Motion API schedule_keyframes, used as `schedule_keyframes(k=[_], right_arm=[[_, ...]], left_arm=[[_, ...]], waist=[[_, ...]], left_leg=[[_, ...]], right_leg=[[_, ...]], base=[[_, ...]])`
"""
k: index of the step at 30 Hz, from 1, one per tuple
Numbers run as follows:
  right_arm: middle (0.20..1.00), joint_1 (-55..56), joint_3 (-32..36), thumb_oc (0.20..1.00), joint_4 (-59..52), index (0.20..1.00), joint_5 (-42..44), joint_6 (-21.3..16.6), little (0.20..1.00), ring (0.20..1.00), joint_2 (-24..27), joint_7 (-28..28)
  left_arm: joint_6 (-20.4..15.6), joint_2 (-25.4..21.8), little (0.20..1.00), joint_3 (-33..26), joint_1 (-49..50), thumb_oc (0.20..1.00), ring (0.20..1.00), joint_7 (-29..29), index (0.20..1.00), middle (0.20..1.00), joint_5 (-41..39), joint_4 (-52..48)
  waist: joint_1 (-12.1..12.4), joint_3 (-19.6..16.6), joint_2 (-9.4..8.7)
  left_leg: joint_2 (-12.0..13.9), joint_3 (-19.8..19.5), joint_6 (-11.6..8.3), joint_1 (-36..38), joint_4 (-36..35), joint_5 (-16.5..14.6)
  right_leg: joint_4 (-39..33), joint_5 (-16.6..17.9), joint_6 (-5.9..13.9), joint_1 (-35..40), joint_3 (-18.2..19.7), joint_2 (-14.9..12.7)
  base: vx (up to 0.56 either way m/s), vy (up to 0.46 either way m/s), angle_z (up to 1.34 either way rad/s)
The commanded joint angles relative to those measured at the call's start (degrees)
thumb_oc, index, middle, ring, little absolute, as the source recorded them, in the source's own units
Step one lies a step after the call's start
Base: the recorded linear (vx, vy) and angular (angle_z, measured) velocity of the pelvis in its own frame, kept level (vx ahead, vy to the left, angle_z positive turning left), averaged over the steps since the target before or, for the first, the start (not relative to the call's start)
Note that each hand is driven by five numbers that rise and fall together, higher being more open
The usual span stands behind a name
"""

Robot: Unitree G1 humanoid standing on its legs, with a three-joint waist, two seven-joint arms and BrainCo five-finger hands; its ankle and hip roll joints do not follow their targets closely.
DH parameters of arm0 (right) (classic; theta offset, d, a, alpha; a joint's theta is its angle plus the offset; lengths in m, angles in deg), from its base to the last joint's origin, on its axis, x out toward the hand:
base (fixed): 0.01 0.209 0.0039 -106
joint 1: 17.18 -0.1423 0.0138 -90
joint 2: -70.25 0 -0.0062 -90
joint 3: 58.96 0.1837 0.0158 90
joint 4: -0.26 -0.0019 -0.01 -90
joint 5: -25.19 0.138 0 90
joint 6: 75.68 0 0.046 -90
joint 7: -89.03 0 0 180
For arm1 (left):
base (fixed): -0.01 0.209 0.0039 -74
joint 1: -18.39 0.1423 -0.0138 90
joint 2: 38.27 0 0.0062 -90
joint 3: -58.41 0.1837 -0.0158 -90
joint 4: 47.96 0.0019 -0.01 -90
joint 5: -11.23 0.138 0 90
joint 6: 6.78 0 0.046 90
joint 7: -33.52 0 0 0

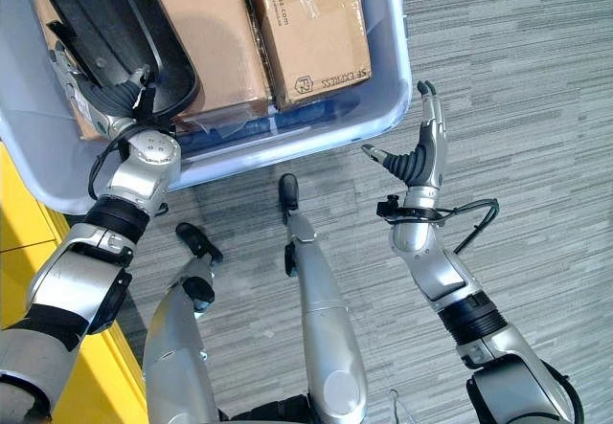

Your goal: Move parts from the plastic box to the shelf.

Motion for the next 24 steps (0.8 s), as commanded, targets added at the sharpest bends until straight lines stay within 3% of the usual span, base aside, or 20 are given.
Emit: schedule_keyframes(k=[1, 6, 7, 8, 9, 11, 18, 24], right_arm=[[1.000, 0.87, 3.23, 1.000, -1.51, 1.000, 0.75, -1.30, 1.000, 1.000, 2.61, 0.05], [1.000, 0.85, 3.55, 1.000, -1.54, 1.000, 0.63, -1.14, 1.000, 1.000, 2.85, -0.25], [1.000, 0.81, 3.63, 1.000, -1.60, 1.000, 0.85, -1.15, 1.000, 1.000, 3.09, -0.24], [1.000, 0.69, 3.68, 1.000, -1.65, 1.000, 0.91, -1.08, 1.000, 1.000, 3.12, -0.28], [1.000, 0.43, 3.61, 1.000, -1.73, 1.000, 0.99, -0.84, 1.000, 1.000, 3.06, -0.07], [1.000, 0.50, 3.77, 1.000, -2.08, 1.000, 1.01, -0.51, 1.000, 1.000, 3.01, 0.03], [1.000, 0.31, 4.05, 1.000, -2.26, 1.000, 0.91, -0.13, 1.000, 1.000, 3.40, 0.31], [1.000, -0.24, 3.46, 1.000, -1.59, 1.000, 0.66, 0.14, 1.000, 1.000, 3.25, 1.00]], left_arm=[[-0.99, 3.14, 1.000, 1.95, 1.17, 1.000, 1.000, -11.34, 1.000, 1.000, -4.06, 1.85], [-2.42, 3.84, 1.000, 1.41, 1.11, 1.000, 1.000, -14.14, 1.000, 1.000, -10.03, 2.87], [-3.14, 3.93, 0.664, 1.22, 1.23, 0.664, 0.664, -14.41, 0.664, 0.664, -10.85, 2.88], [-4.58, 4.16, 0.222, 0.96, 1.47, 0.222, 0.222, -14.24, 0.222, 0.222, -12.16, 2.99], [-5.70, 4.51, 0.200, 0.56, 1.46, 0.200, 0.200, -15.90, 0.200, 0.200, -15.15, 2.81], [-5.64, 4.85, 0.200, 0.77, 1.58, 0.200, 0.200, -17.38, 0.200, 0.200, -13.10, 2.40], [-6.48, 5.27, 0.200, 0.76, 1.56, 0.200, 0.200, -17.16, 0.200, 0.200, -16.01, 2.15], [-8.55, 6.90, 0.200, -0.67, 1.73, 0.200, 0.200, -18.74, 0.200, 0.200, -23.28, 3.47]], waist=[[-1.26, -1.75, -2.37], [-1.53, -1.75, -2.42], [-1.49, -1.75, -2.42], [-1.49, -1.75, -2.43], [-1.52, -1.75, -2.52], [-1.54, -1.75, -2.68], [-1.74, -1.75, -3.05], [-1.79, -1.75, -3.59]], left_leg=[[2.39, -1.61, -3.21, -3.64, 5.64, -3.99], [2.42, -1.47, -3.27, -3.74, 5.70, -3.95], [2.43, -1.48, -3.28, -3.78, 5.70, -3.92], [2.42, -1.51, -3.27, -3.83, 5.72, -3.92], [2.44, -1.56, -3.25, -4.04, 5.85, -3.94], [2.55, -1.62, -3.27, -4.30, 5.99, -3.93], [2.55, -1.44, -3.25, -4.07, 5.64, -3.79], [2.71, -1.67, -3.33, -4.21, 5.52, -3.57]], right_leg=[[5.45, -8.12, 4.04, 1.13, -3.22, -2.14], [5.40, -8.04, 4.06, 0.97, -3.14, -2.08], [5.39, -8.04, 4.04, 0.96, -3.20, -2.09], [5.49, -8.05, 4.04, 0.88, -3.17, -2.04], [5.58, -8.04, 4.02, 0.68, -3.05, -1.92], [5.59, -7.89, 4.04, 0.48, -3.15, -1.95], [5.03, -7.69, 3.97, 0.81, -3.15, -1.59], [4.77, -7.43, 3.95, 0.80, -3.23, -1.46]], base=[[0.00, 0.000, 0.00], [0.00, 0.000, 0.00], [0.00, 0.000, 0.00], [0.00, 0.000, 0.00], [0.00, 0.000, 0.00], [0.00, 0.000, 0.00], [0.00, 0.000, 0.00], [0.00, -0.016, 0.00]])
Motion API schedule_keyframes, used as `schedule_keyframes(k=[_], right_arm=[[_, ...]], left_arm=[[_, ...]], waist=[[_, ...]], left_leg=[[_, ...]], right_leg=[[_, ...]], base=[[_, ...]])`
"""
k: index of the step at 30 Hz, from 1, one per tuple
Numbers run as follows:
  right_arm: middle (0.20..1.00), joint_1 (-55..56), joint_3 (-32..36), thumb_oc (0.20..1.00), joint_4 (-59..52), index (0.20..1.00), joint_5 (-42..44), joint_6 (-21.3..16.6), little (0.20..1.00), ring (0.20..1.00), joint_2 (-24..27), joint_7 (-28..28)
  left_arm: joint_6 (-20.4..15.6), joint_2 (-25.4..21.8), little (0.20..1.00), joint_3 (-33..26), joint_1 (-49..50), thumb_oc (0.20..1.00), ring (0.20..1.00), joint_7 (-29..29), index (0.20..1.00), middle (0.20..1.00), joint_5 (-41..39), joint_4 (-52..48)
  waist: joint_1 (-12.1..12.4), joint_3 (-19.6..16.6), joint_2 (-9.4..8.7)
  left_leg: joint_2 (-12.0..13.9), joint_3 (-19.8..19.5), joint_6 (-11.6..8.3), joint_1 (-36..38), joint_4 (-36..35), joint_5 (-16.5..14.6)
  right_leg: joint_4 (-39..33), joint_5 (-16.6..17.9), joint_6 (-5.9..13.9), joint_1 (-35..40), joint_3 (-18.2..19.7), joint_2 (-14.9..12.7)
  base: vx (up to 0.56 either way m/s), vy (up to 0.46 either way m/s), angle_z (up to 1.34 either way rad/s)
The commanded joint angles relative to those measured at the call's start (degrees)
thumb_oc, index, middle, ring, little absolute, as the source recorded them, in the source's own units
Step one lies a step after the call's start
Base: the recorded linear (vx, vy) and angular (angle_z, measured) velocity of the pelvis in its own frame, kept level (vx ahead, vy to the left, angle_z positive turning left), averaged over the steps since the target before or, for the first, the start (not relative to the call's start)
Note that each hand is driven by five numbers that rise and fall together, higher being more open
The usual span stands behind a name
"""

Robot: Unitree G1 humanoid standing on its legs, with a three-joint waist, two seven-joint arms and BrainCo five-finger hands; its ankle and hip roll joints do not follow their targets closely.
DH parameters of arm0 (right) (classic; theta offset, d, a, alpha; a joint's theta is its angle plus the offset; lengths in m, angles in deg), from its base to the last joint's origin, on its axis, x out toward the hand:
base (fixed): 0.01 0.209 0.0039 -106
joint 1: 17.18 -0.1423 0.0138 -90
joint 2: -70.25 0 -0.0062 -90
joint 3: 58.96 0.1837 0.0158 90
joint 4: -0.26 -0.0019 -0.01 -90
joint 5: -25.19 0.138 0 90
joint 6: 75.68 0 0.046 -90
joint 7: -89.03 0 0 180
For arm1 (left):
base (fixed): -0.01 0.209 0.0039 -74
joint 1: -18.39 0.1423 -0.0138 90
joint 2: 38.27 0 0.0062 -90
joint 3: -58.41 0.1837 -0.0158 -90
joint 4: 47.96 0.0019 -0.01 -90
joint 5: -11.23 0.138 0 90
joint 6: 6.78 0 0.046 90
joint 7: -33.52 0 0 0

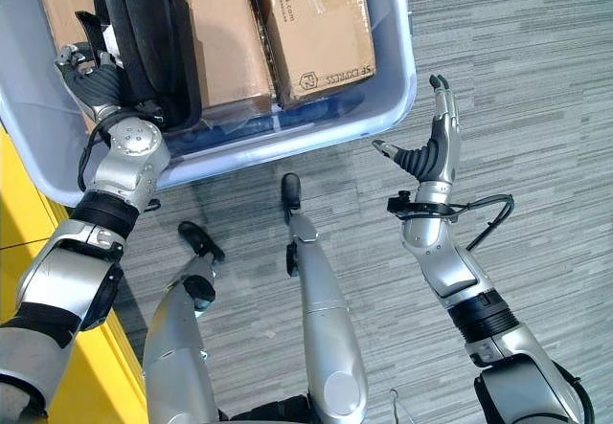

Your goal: Move parts from the plastic box to the shelf.

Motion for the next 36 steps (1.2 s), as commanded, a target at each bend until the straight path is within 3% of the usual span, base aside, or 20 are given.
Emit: schedule_keyframes(k=[1, 5, 10, 19, 22, 26, 30, 33, 36], right_arm=[[1.000, -0.17, 1.70, 1.000, -1.61, 1.000, 0.67, -0.62, 1.000, 1.000, 1.24, 2.22], [1.000, -0.60, 1.16, 1.000, -2.16, 1.000, 0.82, 0.29, 1.000, 1.000, 1.00, 2.30], [1.000, 0.18, 1.20, 1.000, -2.65, 1.000, 1.32, -0.53, 1.000, 1.000, 0.81, 2.41], [1.000, 7.33, 3.19, 1.000, -4.65, 1.000, -2.00, -4.79, 1.000, 1.000, -0.27, 1.57], [1.000, 11.13, 3.63, 1.000, -4.97, 1.000, -3.34, -6.76, 1.000, 1.000, -0.19, 1.43], [1.000, 13.92, 3.24, 1.000, -4.02, 1.000, -3.69, -9.03, 1.000, 1.000, 0.86, 0.73], [1.000, 16.17, 2.53, 1.000, -4.10, 1.000, -3.65, -8.63, 1.000, 1.000, 1.42, -0.28], [1.000, 18.40, 2.49, 1.000, -5.32, 1.000, -2.40, -8.50, 1.000, 1.000, 1.19, -2.91], [1.000, 20.49, 3.06, 1.000, -5.24, 1.000, 3.29, -8.23, 1.000, 1.000, -1.12, -7.34]], left_arm=[[0.62, 8.38, 0.200, 0.78, 3.02, 0.200, 0.200, -13.63, 0.200, 0.200, -11.56, 3.60], [-0.65, 9.77, 0.200, 0.29, 3.12, 0.200, 0.200, -12.68, 0.200, 0.200, -13.90, 3.26], [-2.72, 9.89, 0.200, 0.70, 3.55, 0.200, 0.200, -11.36, 0.200, 0.200, -9.40, 1.27], [-9.76, 6.53, 0.200, -1.12, 7.34, 0.200, 0.200, -5.41, 0.200, 0.200, 5.33, -10.06], [-11.58, 4.10, 0.200, -3.60, 9.56, 0.200, 0.200, -4.04, 0.200, 0.200, 9.66, -15.91], [-11.62, -2.89, 0.200, -7.00, 8.49, 0.200, 0.200, -1.88, 0.200, 0.200, 13.47, -22.90], [-9.73, -7.08, 0.200, -8.29, 7.22, 0.200, 0.200, -0.03, 0.200, 0.200, 14.86, -28.53], [-6.31, -9.03, 0.200, -7.67, 9.16, 0.200, 0.200, -3.52, 0.200, 0.200, 12.53, -33.10], [-6.44, -7.39, 0.200, -7.28, 18.68, 0.200, 0.200, -9.98, 0.200, 0.200, 9.84, -39.81]], waist=[[-2.10, -1.60, -3.29], [-2.10, -1.60, -3.77], [-2.24, -1.60, -3.73], [-1.15, -1.60, -1.02], [-0.21, -1.60, 0.49], [0.34, -1.66, 2.52], [0.15, -5.76, 4.89], [0.78, -8.45, 6.30], [2.35, -9.33, 7.02]], left_leg=[[2.70, -1.73, -3.76, -3.51, 4.57, -2.73], [2.81, -1.83, -3.83, -3.70, 4.39, -2.58], [2.86, -1.38, -3.76, -2.19, 3.70, -2.32], [1.82, 0.12, -3.06, 9.20, -1.74, -1.38], [1.35, 1.05, -2.82, 16.82, -4.38, -1.02], [0.72, -0.25, -2.47, 26.39, -5.51, -1.80], [-0.15, -1.70, -2.81, 30.41, -6.68, -0.63], [-0.83, -2.21, -2.75, 33.31, -7.67, -0.57], [-0.64, -3.67, -3.21, 35.01, -8.38, 0.92]], right_leg=[[5.13, -7.77, 3.33, 1.21, -3.36, -1.05], [4.99, -7.59, 3.37, 1.08, -3.52, -0.91], [4.67, -7.75, 3.23, 2.48, -3.30, -0.56], [3.24, -10.01, 2.81, 12.08, -2.93, -0.49], [3.17, -11.73, 2.49, 18.67, -4.21, -1.51], [3.14, -14.07, 1.08, 28.47, -4.53, -1.22], [1.43, -15.26, -0.07, 33.51, -3.48, -0.85], [0.21, -15.93, -0.08, 37.55, -4.06, -1.30], [0.33, -16.66, -0.37, 40.26, -5.29, -1.48]], base=[[-0.01, -0.032, -0.01], [-0.01, -0.048, 0.00], [-0.01, -0.014, 0.00], [-0.01, 0.014, -0.02], [-0.01, 0.056, -0.16], [0.07, 0.006, 0.03], [0.16, 0.017, 0.05], [0.15, -0.049, -0.06], [0.06, -0.112, 0.02]])
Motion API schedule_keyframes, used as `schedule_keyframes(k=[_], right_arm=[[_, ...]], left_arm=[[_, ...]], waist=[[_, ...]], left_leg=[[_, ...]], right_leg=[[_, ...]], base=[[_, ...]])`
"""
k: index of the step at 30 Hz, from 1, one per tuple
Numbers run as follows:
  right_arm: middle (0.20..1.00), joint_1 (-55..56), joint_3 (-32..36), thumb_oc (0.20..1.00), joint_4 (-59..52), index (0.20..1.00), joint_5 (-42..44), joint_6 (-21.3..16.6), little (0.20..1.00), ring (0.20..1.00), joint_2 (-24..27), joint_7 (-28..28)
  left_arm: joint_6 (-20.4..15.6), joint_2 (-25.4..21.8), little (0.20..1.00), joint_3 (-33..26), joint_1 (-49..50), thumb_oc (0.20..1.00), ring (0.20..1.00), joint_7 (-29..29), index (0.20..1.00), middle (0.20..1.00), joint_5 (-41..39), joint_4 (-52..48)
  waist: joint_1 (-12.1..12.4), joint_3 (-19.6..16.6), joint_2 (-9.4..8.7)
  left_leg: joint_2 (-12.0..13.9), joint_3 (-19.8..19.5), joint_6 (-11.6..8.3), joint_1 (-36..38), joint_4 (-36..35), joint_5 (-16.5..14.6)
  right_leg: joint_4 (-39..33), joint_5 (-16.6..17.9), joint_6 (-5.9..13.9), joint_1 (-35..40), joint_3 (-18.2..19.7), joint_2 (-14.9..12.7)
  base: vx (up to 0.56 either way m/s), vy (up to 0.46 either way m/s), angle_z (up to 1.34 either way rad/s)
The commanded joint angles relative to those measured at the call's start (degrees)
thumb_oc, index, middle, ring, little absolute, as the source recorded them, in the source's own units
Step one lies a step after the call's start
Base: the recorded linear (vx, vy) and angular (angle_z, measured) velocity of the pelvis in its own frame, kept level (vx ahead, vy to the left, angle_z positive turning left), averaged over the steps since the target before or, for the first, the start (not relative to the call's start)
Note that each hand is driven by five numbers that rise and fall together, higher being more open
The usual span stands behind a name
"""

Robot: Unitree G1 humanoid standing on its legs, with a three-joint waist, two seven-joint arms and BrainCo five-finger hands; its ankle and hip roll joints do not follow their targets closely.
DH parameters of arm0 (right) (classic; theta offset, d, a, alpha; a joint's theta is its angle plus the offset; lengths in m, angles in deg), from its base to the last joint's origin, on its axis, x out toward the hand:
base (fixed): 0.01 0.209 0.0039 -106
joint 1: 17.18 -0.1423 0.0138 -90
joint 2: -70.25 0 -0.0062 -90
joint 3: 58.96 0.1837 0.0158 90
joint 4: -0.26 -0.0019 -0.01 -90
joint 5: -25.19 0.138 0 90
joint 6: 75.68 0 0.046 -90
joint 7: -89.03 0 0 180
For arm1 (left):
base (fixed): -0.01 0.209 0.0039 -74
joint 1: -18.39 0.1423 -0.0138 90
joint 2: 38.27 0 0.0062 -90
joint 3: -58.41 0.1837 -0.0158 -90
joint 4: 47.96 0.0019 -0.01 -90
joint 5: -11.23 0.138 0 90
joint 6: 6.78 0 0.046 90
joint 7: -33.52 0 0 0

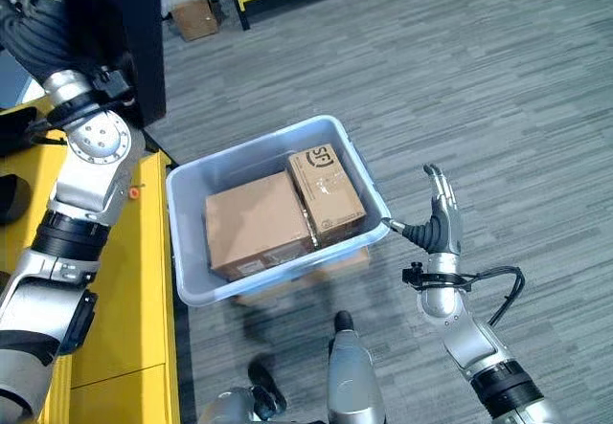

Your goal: Move parts from the plastic box to the shelf.

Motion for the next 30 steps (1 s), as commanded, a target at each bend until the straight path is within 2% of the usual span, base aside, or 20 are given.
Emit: schedule_keyframes(k=[1, 7, 11, 13, 15, 17, 18, 19, 20, 21, 22, 25, 27, 30], right_arm=[[1.000, 0.02, 1.93, 1.000, -3.71, 1.000, 5.15, -2.40, 1.000, 1.000, -4.00, -3.87], [1.000, 0.58, 1.67, 1.000, -3.83, 1.000, 6.79, -3.44, 1.000, 1.000, -4.61, -5.31], [1.000, 0.35, 0.89, 1.000, -3.98, 1.000, 7.06, -4.19, 1.000, 1.000, -3.74, -7.38], [1.000, 0.60, 0.87, 1.000, -4.17, 1.000, 7.10, -4.13, 1.000, 1.000, -3.32, -7.72], [1.000, 2.16, 1.53, 1.000, -5.04, 1.000, 7.61, -3.41, 1.000, 1.000, -2.54, -7.30], [1.000, 3.42, 2.01, 1.000, -5.39, 1.000, 8.04, -3.85, 1.000, 1.000, -1.87, -6.35], [1.000, 3.54, 2.23, 1.000, -5.09, 1.000, 8.93, -4.72, 1.000, 1.000, -1.43, -5.85], [1.000, 3.43, 2.44, 1.000, -4.88, 1.000, 9.70, -4.89, 1.000, 1.000, -1.45, -5.86], [1.000, 3.34, 2.61, 1.000, -4.75, 1.000, 10.29, -5.09, 1.000, 1.000, -1.45, -6.30], [1.000, 3.02, 3.39, 1.000, -4.19, 1.000, 11.03, -5.57, 1.000, 1.000, -1.96, -5.89], [1.000, 2.89, 3.63, 1.000, -4.16, 1.000, 11.12, -5.58, 1.000, 1.000, -2.10, -5.47], [1.000, 2.73, 4.67, 1.000, -3.64, 1.000, 11.69, -5.72, 1.000, 1.000, -2.88, -5.92], [1.000, 2.91, 4.99, 1.000, -3.15, 1.000, 12.53, -5.96, 1.000, 1.000, -4.09, -6.14], [1.000, 2.70, 4.56, 1.000, -3.44, 1.000, 12.99, -5.61, 1.000, 1.000, -5.20, -6.28]], left_arm=[[-1.88, 0.92, 0.200, -2.07, 9.12, 0.200, 0.200, -7.05, 0.200, 0.200, -2.63, -6.23], [-3.10, 4.88, 0.200, -0.05, 21.80, 0.200, 0.200, -12.51, 0.200, 0.200, 1.11, -12.47], [-4.27, 6.75, 0.200, 1.04, 30.00, 0.200, 0.200, -15.60, 0.200, 0.200, 1.20, -14.83], [-4.95, 7.13, 0.200, 0.73, 32.65, 0.200, 0.200, -16.48, 0.200, 0.200, -0.20, -14.92], [-5.94, 7.04, 0.200, 0.38, 35.69, 0.200, 0.200, -19.08, 0.200, 0.200, -2.00, -14.83], [-6.81, 6.59, 0.200, 0.90, 36.63, 0.200, 0.200, -20.14, 0.200, 0.200, -2.61, -13.49], [-7.44, 6.07, 0.200, 1.39, 37.13, 0.200, 0.200, -20.63, 0.200, 0.200, -4.04, -13.20], [-8.15, 5.86, 0.200, 1.30, 37.40, 0.200, 0.200, -20.78, 0.200, 0.200, -3.53, -13.53], [-8.38, 5.75, 0.200, 1.12, 37.61, 0.200, 0.200, -20.27, 0.200, 0.200, -2.78, -13.88], [-8.58, 5.43, 0.200, 0.38, 37.84, 0.200, 0.200, -21.92, 0.200, 0.200, -3.36, -14.84], [-8.74, 5.29, 0.200, 0.19, 37.97, 0.200, 0.200, -22.43, 0.200, 0.200, -2.94, -15.12], [-8.67, 5.17, 0.200, 0.07, 38.42, 0.200, 0.200, -23.84, 0.200, 0.200, -1.56, -15.04], [-6.74, 4.91, 0.200, 0.59, 38.55, 0.200, 0.200, -24.05, 0.200, 0.200, 0.76, -15.38], [-4.61, 4.80, 0.200, 0.86, 39.30, 0.200, 0.200, -24.42, 0.200, 0.200, 2.80, -16.33]], waist=[[1.16, 4.12, -4.53], [3.67, 4.37, -4.47], [5.65, 4.79, -4.38], [6.15, 4.76, -4.18], [5.60, 4.66, -4.58], [4.69, 4.47, -5.32], [4.82, 4.35, -6.04], [5.01, 4.26, -6.32], [5.10, 4.18, -6.43], [5.31, 3.54, -6.83], [5.46, 3.23, -6.78], [5.89, 1.86, -5.50], [6.33, 0.84, -5.03], [7.30, -0.20, -4.90]], left_leg=[[2.58, -6.56, -0.32, -5.37, 4.70, 0.82], [3.90, -9.71, -0.71, -5.55, 4.53, 2.88], [6.14, -12.18, -1.89, -5.69, 2.74, 7.33], [7.21, -11.80, -2.35, -5.24, 0.73, 9.53], [10.05, -5.79, -3.56, -4.19, -0.79, 12.59], [13.75, 0.47, -4.31, -4.07, 1.46, 13.63], [13.84, 1.37, -3.27, -2.84, 7.23, 10.07], [13.26, 1.16, -2.93, -2.55, 10.27, 8.24], [13.00, 0.98, -2.85, -2.54, 12.08, 7.34], [12.85, 2.36, -2.95, -1.99, 19.01, 5.89], [12.81, 2.26, -3.02, -1.95, 20.95, 5.69], [9.13, 2.93, -1.02, -0.10, 16.23, 2.31], [6.32, 4.61, 1.02, 1.81, 10.99, -1.00], [3.66, 4.28, 2.35, 2.34, 8.77, -3.25]], right_leg=[[-2.13, -7.85, 1.15, 7.85, -3.93, -1.19], [1.16, -9.73, 0.31, 8.33, -5.53, -1.50], [3.35, -11.07, -0.37, 8.34, -7.19, -1.23], [3.08, -10.93, -0.39, 8.83, -8.27, -1.27], [2.03, -10.85, -0.19, 11.09, -12.05, -2.78], [0.28, -10.03, -0.34, 12.72, -15.25, -4.10], [0.31, -10.20, -0.80, 12.53, -16.23, -4.44], [0.15, -10.23, -0.88, 12.30, -16.19, -4.46], [-0.11, -10.19, -0.98, 12.20, -16.16, -4.37], [-1.86, -9.97, -1.73, 12.59, -16.43, -4.18], [-2.35, -9.93, -1.98, 12.69, -16.40, -3.94], [-2.91, -8.75, -0.88, 12.39, -17.79, -4.27], [-3.79, -6.75, 0.77, 12.88, -19.21, -5.37], [-6.04, -3.69, 3.06, 13.44, -19.78, -6.74]], base=[[0.02, -0.131, 0.10], [-0.03, -0.112, 0.23], [-0.04, -0.126, 0.30], [-0.03, -0.071, 0.13], [-0.08, -0.077, 0.40], [-0.26, -0.093, 1.07], [-0.39, -0.030, 1.44], [-0.37, 0.041, 1.12], [-0.30, 0.114, 0.81], [-0.26, 0.136, 0.67], [-0.26, 0.197, 0.74], [-0.10, 0.272, 0.57], [-0.06, 0.337, 0.72], [-0.05, 0.297, 0.77]])
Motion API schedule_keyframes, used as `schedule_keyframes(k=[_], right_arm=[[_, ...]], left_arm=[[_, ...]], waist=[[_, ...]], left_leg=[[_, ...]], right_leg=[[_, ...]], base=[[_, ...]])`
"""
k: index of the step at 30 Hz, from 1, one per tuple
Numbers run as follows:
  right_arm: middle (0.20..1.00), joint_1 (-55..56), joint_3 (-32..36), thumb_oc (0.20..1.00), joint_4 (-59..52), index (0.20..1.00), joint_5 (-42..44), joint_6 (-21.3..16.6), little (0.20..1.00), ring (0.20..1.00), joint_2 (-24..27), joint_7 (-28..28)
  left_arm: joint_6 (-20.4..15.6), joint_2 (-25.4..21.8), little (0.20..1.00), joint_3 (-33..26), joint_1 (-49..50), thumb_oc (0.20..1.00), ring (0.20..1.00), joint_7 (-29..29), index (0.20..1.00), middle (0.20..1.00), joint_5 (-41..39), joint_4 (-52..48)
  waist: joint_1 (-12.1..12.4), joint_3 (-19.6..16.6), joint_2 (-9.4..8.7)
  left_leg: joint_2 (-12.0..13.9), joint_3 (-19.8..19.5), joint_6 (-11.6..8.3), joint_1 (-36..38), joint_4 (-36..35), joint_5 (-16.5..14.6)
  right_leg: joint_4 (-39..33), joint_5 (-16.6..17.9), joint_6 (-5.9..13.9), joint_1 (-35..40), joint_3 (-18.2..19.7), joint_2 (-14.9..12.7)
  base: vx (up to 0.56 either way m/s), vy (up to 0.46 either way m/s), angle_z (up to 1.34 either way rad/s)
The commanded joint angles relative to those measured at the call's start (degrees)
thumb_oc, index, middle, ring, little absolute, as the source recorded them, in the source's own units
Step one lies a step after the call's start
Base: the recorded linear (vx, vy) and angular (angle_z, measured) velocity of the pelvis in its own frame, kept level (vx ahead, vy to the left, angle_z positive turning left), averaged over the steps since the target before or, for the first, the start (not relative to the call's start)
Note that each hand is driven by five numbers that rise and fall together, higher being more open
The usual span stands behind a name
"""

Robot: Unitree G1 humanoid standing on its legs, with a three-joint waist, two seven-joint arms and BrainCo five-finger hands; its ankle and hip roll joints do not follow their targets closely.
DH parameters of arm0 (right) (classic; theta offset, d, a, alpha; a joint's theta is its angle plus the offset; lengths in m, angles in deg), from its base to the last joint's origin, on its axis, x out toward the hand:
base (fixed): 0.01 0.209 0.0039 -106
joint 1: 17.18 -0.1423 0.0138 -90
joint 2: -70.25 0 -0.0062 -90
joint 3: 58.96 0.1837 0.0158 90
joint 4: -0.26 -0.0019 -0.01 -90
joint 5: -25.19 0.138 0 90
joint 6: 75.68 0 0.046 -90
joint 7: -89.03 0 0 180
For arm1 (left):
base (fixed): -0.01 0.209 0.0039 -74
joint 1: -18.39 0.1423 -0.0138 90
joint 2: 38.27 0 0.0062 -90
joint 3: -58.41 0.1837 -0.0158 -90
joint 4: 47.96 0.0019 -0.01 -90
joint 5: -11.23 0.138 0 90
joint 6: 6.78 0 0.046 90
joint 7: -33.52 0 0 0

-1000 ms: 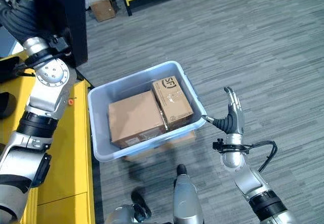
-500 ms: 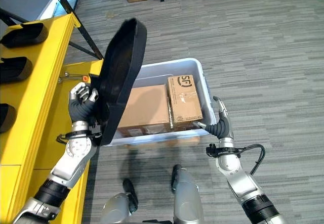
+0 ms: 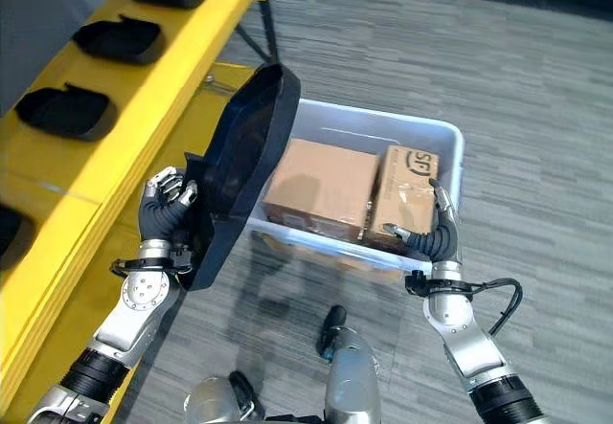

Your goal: Move parts from the plastic box to the shelf.

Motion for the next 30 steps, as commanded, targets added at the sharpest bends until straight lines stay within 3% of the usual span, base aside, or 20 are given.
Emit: schedule_keyframes(k=[1, 3, 4, 11, 13, 16, 18, 19, 20, 23, 26, 28, 30], right_arm=[[1.000, -1.20, -1.17, 1.000, -1.96, 1.000, 0.97, -3.93, 1.000, 1.000, -1.60, -0.31], [1.000, -1.73, -1.78, 1.000, -3.27, 1.000, 0.90, -4.88, 1.000, 1.000, -2.02, -1.82], [1.000, -2.49, -2.62, 1.000, -5.35, 1.000, 1.25, -4.06, 1.000, 1.000, -2.85, -2.82], [1.000, -5.03, -6.77, 1.000, -8.16, 1.000, -2.02, -4.38, 1.000, 1.000, -4.49, -6.26], [1.000, -4.89, -8.39, 1.000, -8.81, 1.000, -3.56, -4.86, 1.000, 1.000, -5.31, -7.13], [1.000, -4.75, -9.05, 1.000, -8.53, 1.000, -3.12, -5.18, 1.000, 1.000, -5.54, -6.99], [1.000, -3.96, -8.94, 1.000, -8.15, 1.000, -2.98, -6.49, 1.000, 1.000, -5.47, -7.82], [1.000, -1.76, -7.83, 1.000, -8.18, 1.000, -2.00, -8.33, 1.000, 1.000, -5.14, -9.53], [1.000, -1.56, -7.73, 1.000, -8.25, 1.000, -1.93, -8.38, 1.000, 1.000, -5.08, -9.69], [1.000, 0.90, -5.56, 1.000, -9.20, 1.000, -0.39, -9.59, 1.000, 1.000, -3.53, -13.78], [1.000, 1.58, -6.06, 1.000, -9.14, 1.000, 0.38, -10.89, 1.000, 1.000, -2.08, -16.20], [1.000, 0.73, -7.21, 1.000, -8.06, 1.000, -0.47, -11.97, 1.000, 1.000, -1.50, -16.14], [1.000, 0.13, -7.69, 1.000, -7.35, 1.000, -0.03, -12.33, 1.000, 1.000, -1.35, -16.19]], left_arm=[[-1.32, -3.09, 0.200, -4.14, 2.84, 0.200, 0.200, -0.34, 0.200, 0.200, 3.89, -8.21], [-0.77, -3.62, 0.200, -4.40, 3.34, 0.200, 0.200, 0.52, 0.200, 0.200, 5.22, -8.94], [-0.28, -4.41, 0.200, -5.25, 4.28, 0.200, 0.200, 0.21, 0.200, 0.200, 6.09, -10.30], [-0.31, -5.38, 0.200, -7.10, 6.79, 0.200, 0.200, -0.20, 0.200, 0.200, 6.39, -11.74], [-0.55, -5.78, 0.200, -7.73, 7.41, 0.200, 0.200, -3.02, 0.200, 0.200, 6.95, -11.98], [-0.50, -5.79, 0.200, -7.61, 7.55, 0.200, 0.200, -5.08, 0.200, 0.200, 6.92, -11.77], [0.24, -5.87, 0.200, -7.25, 7.37, 0.200, 0.200, -6.45, 0.200, 0.200, 6.54, -11.43], [-0.25, -5.98, 0.200, -6.66, 7.89, 0.200, 0.200, -7.57, 0.200, 0.200, 6.89, -10.72], [-0.30, -5.96, 0.200, -6.64, 8.02, 0.200, 0.200, -7.59, 0.200, 0.200, 6.98, -10.75], [-0.80, -5.90, 0.200, -7.61, 11.20, 0.200, 0.200, -8.80, 0.200, 0.200, 7.52, -12.26], [-0.81, -5.38, 0.200, -6.87, 13.05, 0.200, 0.200, -9.00, 0.200, 0.200, 7.63, -12.40], [-1.02, -4.91, 0.200, -5.47, 12.61, 0.200, 0.200, -9.65, 0.200, 0.200, 7.46, -10.96], [-1.48, -4.94, 0.200, -5.09, 12.40, 0.200, 0.200, -9.44, 0.200, 0.200, 7.90, -10.45]], waist=[[0.50, -4.81, -0.76], [1.64, -4.95, -0.81], [3.43, -4.59, -0.88], [8.00, -3.70, -1.42], [8.85, -3.58, -1.74], [8.98, -4.26, -1.66], [8.12, -5.07, -1.60], [6.33, -6.34, -1.77], [6.27, -6.46, -1.78], [6.35, -8.07, -2.31], [5.81, -8.94, -3.23], [5.53, -9.61, -3.57], [5.64, -9.68, -3.51]], left_leg=[[-0.52, -3.57, 1.70, -5.21, 4.76, -0.77], [-2.16, -4.23, 2.73, -4.96, 3.23, -2.93], [-3.69, -5.51, 3.62, -5.28, 2.99, -4.28], [-7.00, -8.78, 4.67, -6.07, 2.02, -5.12], [-9.28, -11.62, 5.24, -6.53, 0.88, -5.30], [-11.43, -13.80, 5.74, -6.33, -1.58, -4.52], [-12.84, -16.51, 6.12, -6.16, -3.89, -3.67], [-14.82, -19.79, 7.26, -5.70, -8.89, -0.76], [-14.92, -19.94, 7.27, -5.59, -9.21, -0.62], [-15.89, -21.13, 6.97, -3.38, -14.06, 1.30], [-17.74, -24.14, 6.36, -2.35, -14.88, 2.01], [-19.33, -26.62, 6.64, -3.11, -13.83, 1.81], [-19.52, -26.82, 6.46, -3.84, -13.06, 1.75]], right_leg=[[-5.14, -2.59, 7.20, 7.24, 6.87, 0.89], [-5.60, -0.69, 9.00, 7.07, 6.26, -0.93], [-5.81, 1.42, 10.52, 7.08, 5.29, -3.17], [-8.98, 6.94, 13.32, 8.53, 3.70, -7.39], [-11.35, 9.68, 14.79, 9.37, 6.34, -7.94], [-11.34, 9.88, 15.03, 9.86, 8.75, -7.15], [-10.82, 8.90, 14.88, 9.65, 12.93, -5.17], [-7.10, 6.60, 13.83, 7.73, 19.36, 0.70], [-6.84, 6.35, 13.81, 7.66, 19.51, 1.01], [-4.64, 3.16, 12.98, 7.20, 19.02, 7.89], [-10.57, 1.61, 9.61, 8.51, 21.28, 14.36], [-14.92, 2.09, 8.61, 9.75, 24.13, 16.01], [-15.96, 2.39, 8.50, 10.06, 24.21, 16.12]], base=[[-0.07, 0.289, 0.70], [-0.13, 0.362, 0.66], [-0.17, 0.382, 0.57], [-0.10, 0.216, 0.44], [-0.08, 0.278, 0.64], [-0.02, 0.213, 0.73], [0.04, 0.221, 0.58], [0.05, 0.194, 0.74], [0.07, 0.187, 0.86], [0.09, 0.058, 0.56], [0.11, -0.078, -0.10], [0.05, -0.159, 0.60], [0.00, -0.152, 0.50]])
